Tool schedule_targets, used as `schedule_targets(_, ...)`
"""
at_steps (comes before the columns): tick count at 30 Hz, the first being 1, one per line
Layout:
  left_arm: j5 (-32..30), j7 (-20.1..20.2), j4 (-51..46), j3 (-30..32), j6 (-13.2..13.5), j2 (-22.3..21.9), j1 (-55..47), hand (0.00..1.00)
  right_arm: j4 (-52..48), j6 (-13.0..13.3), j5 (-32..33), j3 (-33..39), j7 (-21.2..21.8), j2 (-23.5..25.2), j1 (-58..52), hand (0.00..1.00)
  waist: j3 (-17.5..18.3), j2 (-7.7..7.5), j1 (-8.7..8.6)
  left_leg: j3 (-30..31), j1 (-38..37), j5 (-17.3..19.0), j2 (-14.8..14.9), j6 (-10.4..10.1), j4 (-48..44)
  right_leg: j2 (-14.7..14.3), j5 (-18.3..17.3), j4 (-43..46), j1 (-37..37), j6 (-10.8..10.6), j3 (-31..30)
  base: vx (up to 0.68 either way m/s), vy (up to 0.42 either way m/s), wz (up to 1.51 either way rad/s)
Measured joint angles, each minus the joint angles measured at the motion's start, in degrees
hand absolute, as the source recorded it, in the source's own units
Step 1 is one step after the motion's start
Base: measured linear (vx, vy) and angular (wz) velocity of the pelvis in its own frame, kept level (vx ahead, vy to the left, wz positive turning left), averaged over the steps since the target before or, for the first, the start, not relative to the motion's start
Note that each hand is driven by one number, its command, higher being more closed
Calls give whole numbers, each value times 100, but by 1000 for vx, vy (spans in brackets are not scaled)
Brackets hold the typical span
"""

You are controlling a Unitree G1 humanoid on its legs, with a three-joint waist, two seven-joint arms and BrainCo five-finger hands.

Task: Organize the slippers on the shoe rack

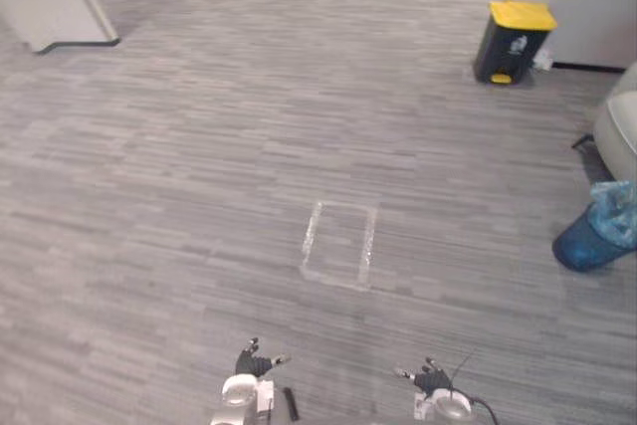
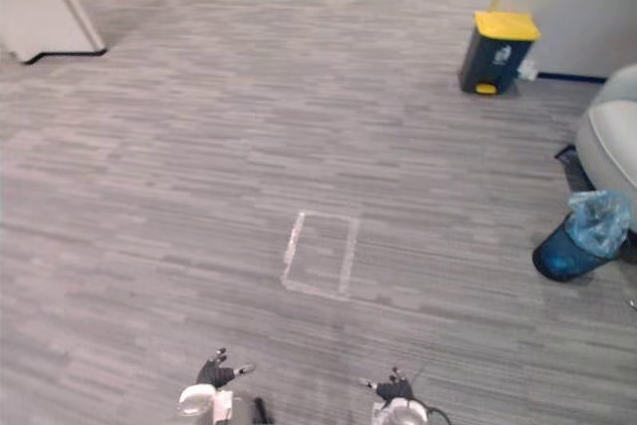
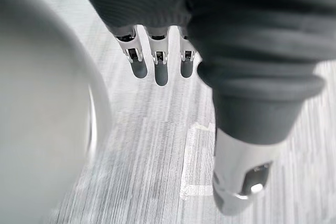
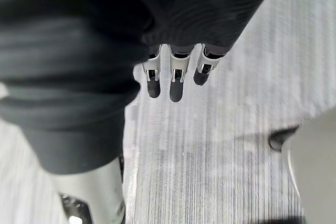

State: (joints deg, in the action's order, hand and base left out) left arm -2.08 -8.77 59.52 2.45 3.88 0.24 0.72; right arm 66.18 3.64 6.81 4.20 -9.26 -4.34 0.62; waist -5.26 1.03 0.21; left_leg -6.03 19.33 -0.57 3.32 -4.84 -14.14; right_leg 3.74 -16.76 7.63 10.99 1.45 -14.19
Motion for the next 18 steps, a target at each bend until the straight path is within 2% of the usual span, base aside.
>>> schedule_targets(1,-12,4,197,-84,-8,132,88,0,8,-27,-9,15,11,46,-21,0,24,-129,-66,-154,-69,117,-63,243,-60,137,201,185,-102,-302,-29,598,304,-40)
schedule_targets(2,-14,7,202,-120,-11,150,92,0,10,-32,-10,21,13,55,-46,0,45,-163,-64,-204,-76,183,-82,303,-108,167,252,286,-130,-360,-56,677,292,-31)
schedule_targets(3,-13,4,208,-135,-30,262,89,0,13,-44,-13,140,20,102,-103,0,70,-265,-61,-463,-230,350,-119,440,-178,216,456,670,-304,-517,-200,529,223,-43)
schedule_targets(4,-14,3,205,-136,-41,288,87,0,11,-44,-13,215,26,116,-84,0,73,-269,-27,-572,-319,423,-104,488,-188,201,550,925,-396,-612,-261,512,207,-78)
schedule_targets(5,-15,3,267,-136,-66,323,67,0,12,-40,-14,249,28,136,-32,0,67,-265,8,-787,-586,531,-70,565,-131,140,770,1550,-638,-940,-389,448,149,-115)
schedule_targets(6,-9,-4,400,-169,-93,403,44,0,12,-18,-39,258,42,147,42,0,4,-195,18,-977,-1153,589,-34,629,230,42,942,2681,-1089,-1325,-377,432,129,-136)
schedule_targets(7,7,-13,543,-238,-115,434,55,0,-15,2,-41,290,43,103,89,0,-51,-123,-11,-988,-1619,668,-7,654,522,-51,590,3366,-1387,-962,-146,553,130,-137)
schedule_targets(8,0,-16,611,-381,-176,429,92,0,-41,33,-40,283,42,-23,92,0,-88,49,-46,-1085,-2106,790,97,626,837,-165,146,3745,-1766,-510,343,359,68,-106)
schedule_targets(9,1,-14,615,-421,-173,441,116,0,-43,32,-39,269,38,-72,94,0,-100,166,-53,-1198,-2320,813,139,618,991,-244,-63,3734,-2100,-289,671,349,58,-75)
schedule_targets(11,2,-18,629,-435,-170,495,197,0,-108,44,5,249,40,-60,112,0,-93,144,-103,-1293,-2510,816,155,621,1129,-370,-201,3359,-2561,-173,1051,316,-10,-31)
schedule_targets(12,-1,-13,622,-444,-167,534,346,0,-244,50,1,242,46,-37,112,0,-89,55,-237,-1329,-2592,876,171,587,1162,-499,-132,2632,-2978,-217,1272,361,-67,-6)
schedule_targets(13,-1,-12,614,-445,-163,530,396,0,-263,57,4,245,46,-36,120,0,-107,31,-286,-1325,-2638,930,189,543,1165,-530,-16,2279,-3076,-255,1334,386,-115,6)
schedule_targets(14,-6,-5,583,-443,-164,520,467,0,-275,63,2,240,43,-43,174,0,-189,-50,-340,-1319,-2870,1130,211,417,1224,-567,475,1474,-3208,-310,1377,502,-159,3)
schedule_targets(15,-13,5,591,-440,-165,488,452,0,-242,64,5,245,35,-43,188,0,-213,-76,-378,-1218,-3159,1269,198,221,1362,-556,1037,1503,-3236,-85,1625,426,-135,-4)
schedule_targets(16,-16,14,601,-449,-166,456,447,0,-239,65,3,248,34,-46,187,0,-193,-27,-376,-1209,-3180,1251,238,219,1366,-583,950,1565,-3229,-81,1617,427,-145,-2)
schedule_targets(17,-37,26,611,-447,-166,375,439,0,-225,76,8,370,30,-40,174,0,-166,-52,-373,-1167,-3134,1138,235,195,1142,-573,655,1928,-3277,-18,1578,395,-231,-4)
schedule_targets(18,-59,26,603,-344,-169,254,406,0,-244,66,18,527,24,-32,171,0,-193,-4,-385,-1052,-3118,1180,330,121,673,-590,466,2052,-3120,104,1586,395,-231,-1)
